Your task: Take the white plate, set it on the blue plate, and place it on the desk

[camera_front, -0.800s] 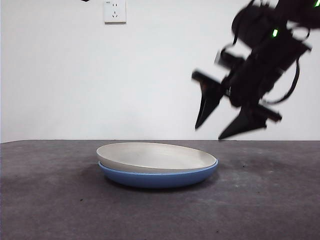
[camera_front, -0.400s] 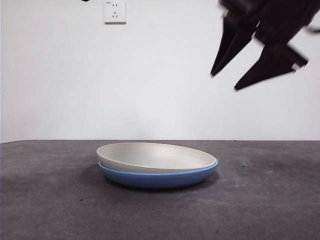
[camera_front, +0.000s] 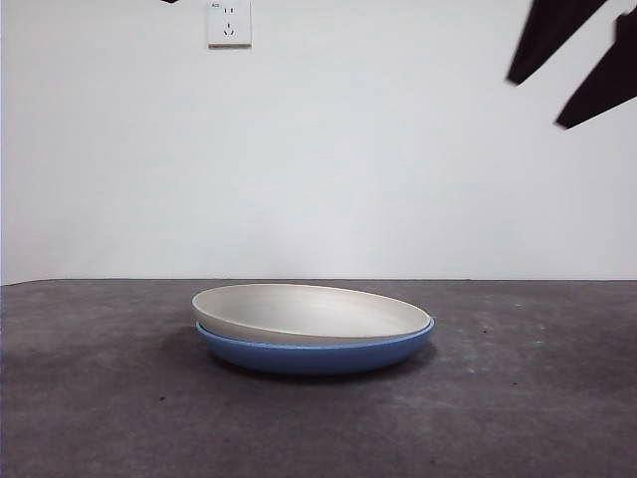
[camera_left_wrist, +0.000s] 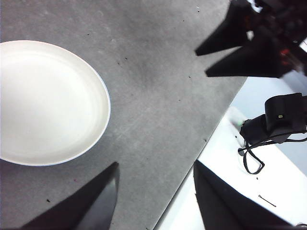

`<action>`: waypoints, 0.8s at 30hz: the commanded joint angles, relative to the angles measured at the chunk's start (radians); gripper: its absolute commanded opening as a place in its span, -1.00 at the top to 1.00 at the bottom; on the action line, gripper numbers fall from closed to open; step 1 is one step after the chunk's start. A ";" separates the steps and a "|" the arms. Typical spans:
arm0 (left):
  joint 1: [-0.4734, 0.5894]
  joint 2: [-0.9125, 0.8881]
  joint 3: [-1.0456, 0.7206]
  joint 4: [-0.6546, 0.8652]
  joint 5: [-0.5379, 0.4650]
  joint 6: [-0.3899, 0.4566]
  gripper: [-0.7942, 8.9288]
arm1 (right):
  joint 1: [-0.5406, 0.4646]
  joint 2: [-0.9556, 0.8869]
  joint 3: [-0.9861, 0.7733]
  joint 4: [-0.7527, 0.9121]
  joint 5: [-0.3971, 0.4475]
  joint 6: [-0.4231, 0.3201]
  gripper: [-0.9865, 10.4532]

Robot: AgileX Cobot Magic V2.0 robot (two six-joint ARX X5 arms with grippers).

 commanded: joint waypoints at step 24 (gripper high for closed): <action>-0.006 0.006 0.008 0.004 0.005 0.020 0.74 | 0.006 -0.138 0.018 -0.072 -0.003 -0.028 0.67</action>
